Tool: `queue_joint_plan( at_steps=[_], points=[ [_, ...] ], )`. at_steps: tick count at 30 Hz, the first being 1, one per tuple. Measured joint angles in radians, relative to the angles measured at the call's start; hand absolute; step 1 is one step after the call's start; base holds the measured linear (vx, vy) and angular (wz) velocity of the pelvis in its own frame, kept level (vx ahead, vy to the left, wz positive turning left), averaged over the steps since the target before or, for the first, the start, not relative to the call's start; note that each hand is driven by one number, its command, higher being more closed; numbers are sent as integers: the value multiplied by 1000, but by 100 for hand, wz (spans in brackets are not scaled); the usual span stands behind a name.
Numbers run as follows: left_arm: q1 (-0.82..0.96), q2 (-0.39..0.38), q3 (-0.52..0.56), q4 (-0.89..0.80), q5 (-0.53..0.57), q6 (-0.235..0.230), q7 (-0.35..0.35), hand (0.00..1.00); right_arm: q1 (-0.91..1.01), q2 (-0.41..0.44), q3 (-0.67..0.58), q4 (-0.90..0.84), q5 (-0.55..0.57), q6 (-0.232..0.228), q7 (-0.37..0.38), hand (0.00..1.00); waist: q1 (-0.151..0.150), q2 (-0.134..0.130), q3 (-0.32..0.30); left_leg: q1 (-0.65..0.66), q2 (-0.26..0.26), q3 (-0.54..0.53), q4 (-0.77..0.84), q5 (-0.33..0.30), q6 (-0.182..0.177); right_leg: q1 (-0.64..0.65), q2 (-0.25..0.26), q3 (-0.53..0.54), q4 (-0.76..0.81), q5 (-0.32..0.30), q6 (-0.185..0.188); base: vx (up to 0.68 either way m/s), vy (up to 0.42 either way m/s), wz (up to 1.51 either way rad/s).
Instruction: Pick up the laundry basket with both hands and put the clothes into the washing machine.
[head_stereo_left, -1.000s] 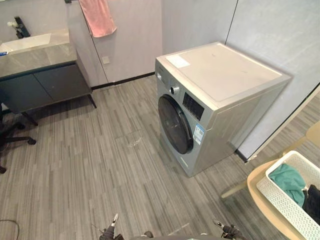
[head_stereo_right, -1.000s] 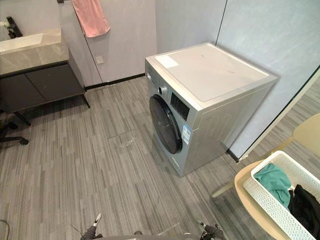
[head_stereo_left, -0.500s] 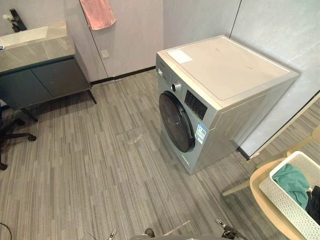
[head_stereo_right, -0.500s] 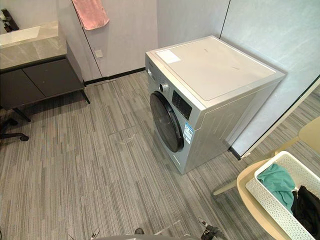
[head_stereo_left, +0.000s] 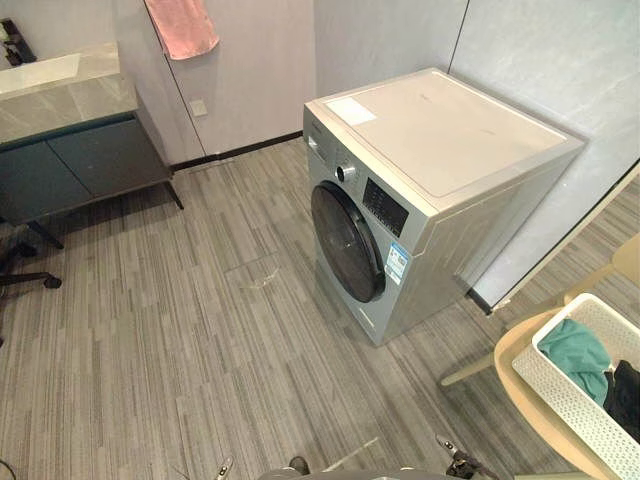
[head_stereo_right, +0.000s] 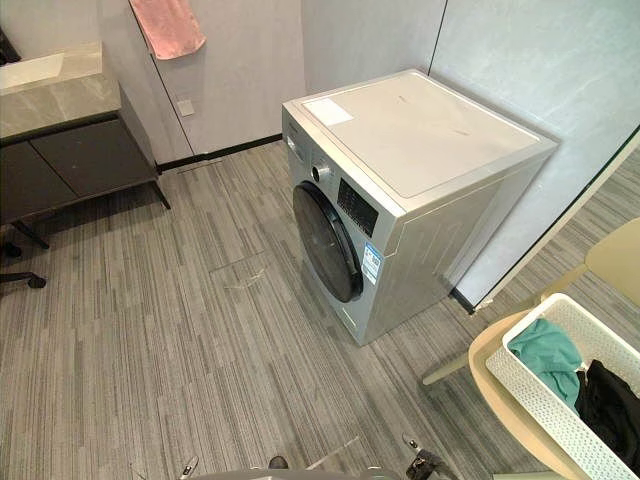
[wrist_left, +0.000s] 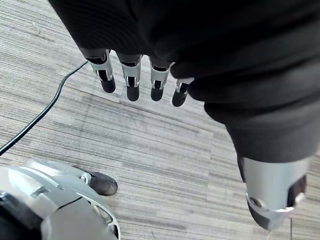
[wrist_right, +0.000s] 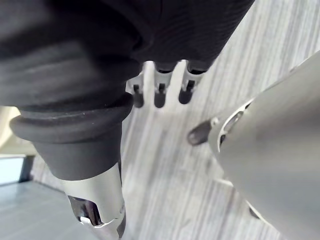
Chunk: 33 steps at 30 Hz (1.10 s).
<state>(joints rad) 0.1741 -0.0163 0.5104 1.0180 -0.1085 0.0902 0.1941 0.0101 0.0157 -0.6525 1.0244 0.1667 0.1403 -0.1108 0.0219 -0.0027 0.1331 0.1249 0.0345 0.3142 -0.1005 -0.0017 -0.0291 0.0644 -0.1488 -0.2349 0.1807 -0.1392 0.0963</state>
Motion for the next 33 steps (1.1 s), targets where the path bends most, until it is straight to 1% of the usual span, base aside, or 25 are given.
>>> queue_joint_plan(
  at_steps=[1, 2, 3, 4, 6, 8, 9, 10, 11, 12, 14, 15, 16, 17, 18, 19, 22, 24, 25, 27, 29, 30, 31, 32, 33],
  points=[
    [-9, 1, -10, -3, 1, -1, 0, 0, 9, 3, 0, -20, 2, 0, 5, 0, -5, -6, 14, -11, -20, -33, 11, -15, 7, -40, -42, -31, 120, -28, 21, -59, 51, 69],
    [-26, 0, -24, -2, 1, 0, -1, 0, 16, 4, 0, -32, 2, -1, 6, 0, -6, 1, 35, -12, -22, -58, 19, -16, 9, -103, -62, -34, 276, -14, 0, -18, 106, 96],
    [-36, 5, -36, -3, 3, 0, -2, 0, 33, 14, 2, -39, 8, -1, 6, 0, -6, -4, 42, -12, -31, -70, 54, -25, 22, -172, -95, -13, 416, 21, -51, 28, 106, 86],
    [-47, 17, -37, -9, 4, 0, -5, 0, 40, 24, 3, -50, 24, -2, 7, 0, -6, -12, 55, -42, -19, -71, 149, -71, 43, -235, -118, 2, 565, 57, -70, 36, 77, 61],
    [-30, 23, -26, -6, 8, 11, -17, 0, 40, 37, 3, -71, 41, -4, 22, 0, -3, -21, 80, -34, 16, -73, 222, -131, 57, -314, -129, 9, 703, 71, -59, 36, 30, 29],
    [-49, 29, -16, -7, 9, 11, -21, 0, 25, 52, -20, -67, 42, -9, 23, 0, -4, -23, 77, -22, 42, -74, 178, -135, 60, -371, -122, -101, 653, 49, -51, 125, 85, 14],
    [-59, 36, 16, -10, 11, 11, -22, 0, 24, 86, -57, -58, 43, -14, 22, 0, -11, -58, 68, 8, 9, -62, 106, -160, 25, -388, -144, -191, 504, 54, -54, 247, 28, 8],
    [-77, 40, 31, -17, 14, 12, -22, 0, 22, 75, -75, -59, 54, -13, 24, 0, -11, -68, 82, -5, 35, -42, 161, -158, 11, -376, -146, -302, 366, 61, -45, 327, -46, -2],
    [-87, 43, 41, -20, 16, 12, -23, 0, 21, 78, -87, -50, 58, -7, 22, 0, -1, -86, 92, 3, 23, -31, 176, -153, 18, -364, -151, -322, 308, 66, -44, 271, -120, -5],
    [-87, 42, 43, -28, 24, 11, -30, 0, 34, 77, -105, -41, 58, 5, 18, 0, -3, -90, 89, 8, 18, -21, 208, -191, 9, -347, -137, -343, 221, 70, -48, 358, -162, 0],
    [-96, 37, 40, -28, 40, 12, -45, 0, 61, 76, -122, -41, 58, 7, 18, 0, -11, -78, 71, 3, 20, -33, 259, -250, -3, -348, -112, -298, 193, 85, -87, 405, -162, 23],
    [-116, 14, 40, -27, 44, 13, -52, 0, 73, 74, -140, -42, 58, 7, 18, 0, -14, -50, 55, -4, 41, -58, 311, -305, -20, -338, -88, -271, 201, 96, -142, 412, -146, 30],
    [-119, 5, 41, -28, 44, 13, -54, 0, 74, 73, -145, -44, 58, 8, 18, 0, -18, -47, 44, -5, 52, -66, 321, -315, -26, -328, -78, -276, 203, 99, -142, 535, -179, 40],
    [-109, -26, 41, -29, 43, 13, -60, 0, 88, 71, -161, -76, 63, 5, 18, 0, -33, 14, 10, -3, 101, -83, 348, -336, -44, -302, -32, -305, 194, 64, -128, 594, -121, 21],
    [-100, -53, 42, -31, 40, 12, -62, 0, 92, 72, -153, -93, 66, -5, 18, 0, -39, 45, -15, -26, 136, -93, 441, -333, -58, -281, -5, -316, 195, 48, -141, 593, -114, 8],
    [-100, -56, 43, -42, 40, 12, -62, 0, 82, 71, -152, -98, 67, -5, 18, 0, -38, 48, -15, -47, 151, -97, 521, -322, -74, -269, 0, -317, 202, 39, -149, 596, -111, -19],
    [-95, -63, 40, -79, 40, 9, -65, 0, 62, 74, -95, -128, 67, -12, 19, 0, -33, 47, -9, -211, 206, -179, 1045, -67, -145, -100, 32, -306, 142, -2, -133, 546, -120, -24],
    [-89, -62, 40, -84, 36, 9, -65, 0, 34, 72, -58, -128, 67, -16, 16, 0, -26, 53, -6, -295, 233, -164, 1246, -85, -131, -17, 41, -257, 94, -8, -121, 380, 46, -53],
    [-84, -60, 40, -85, 28, 9, -64, 0, 18, 74, -33, -128, 68, -17, 13, 0, -20, 51, -5, -333, 245, -151, 1266, -103, -102, 16, 38, -237, 71, -2, -113, 323, 119, -71],
    [-77, -56, 38, -105, 1, 9, -62, 0, -9, 88, 18, -137, 71, -17, 0, 0, 1, 40, 0, -396, 263, -147, 1157, -163, -37, 59, 18, -194, 31, 11, -91, 274, 214, -71],
    [-76, -55, 29, -115, -8, 3, -59, 0, -23, 87, 73, -149, 90, -27, -4, 0, 5, 36, 2, -395, 263, -152, 883, -183, -34, 60, -17, -144, 21, 21, -49, 286, 421, -85],
    [-58, -64, 27, -114, -7, -1, -56, 0, -28, 84, 94, -173, 100, -29, -5, 0, 14, 60, -4, -348, 281, -161, 612, -95, -10, 60, -23, -109, 24, 16, 4, 237, 444, -111],
    [-58, -75, 33, -98, -9, -1, -52, 0, -29, 72, 118, -187, 102, -33, -5, 0, 20, 67, -8, -295, 257, -192, 519, -120, -102, 53, -37, -63, 26, 6, 50, 188, 375, -96],
    [-68, -64, 36, -95, -13, -2, -47, 0, -31, 70, 138, -183, 104, -29, -3, 0, 20, 50, 0, -290, 232, -172, 514, -117, -88, 50, -59, -48, 26, 2, 55, 168, 330, -56],
    [-70, -51, 17, -97, -13, -13, -36, 0, -30, 71, 140, -187, 107, -29, -5, 0, 18, 15, -5, -257, 205, -139, 459, -112, -80, 39, -59, -27, 27, 9, 44, 160, 307, -34]
  ],
)
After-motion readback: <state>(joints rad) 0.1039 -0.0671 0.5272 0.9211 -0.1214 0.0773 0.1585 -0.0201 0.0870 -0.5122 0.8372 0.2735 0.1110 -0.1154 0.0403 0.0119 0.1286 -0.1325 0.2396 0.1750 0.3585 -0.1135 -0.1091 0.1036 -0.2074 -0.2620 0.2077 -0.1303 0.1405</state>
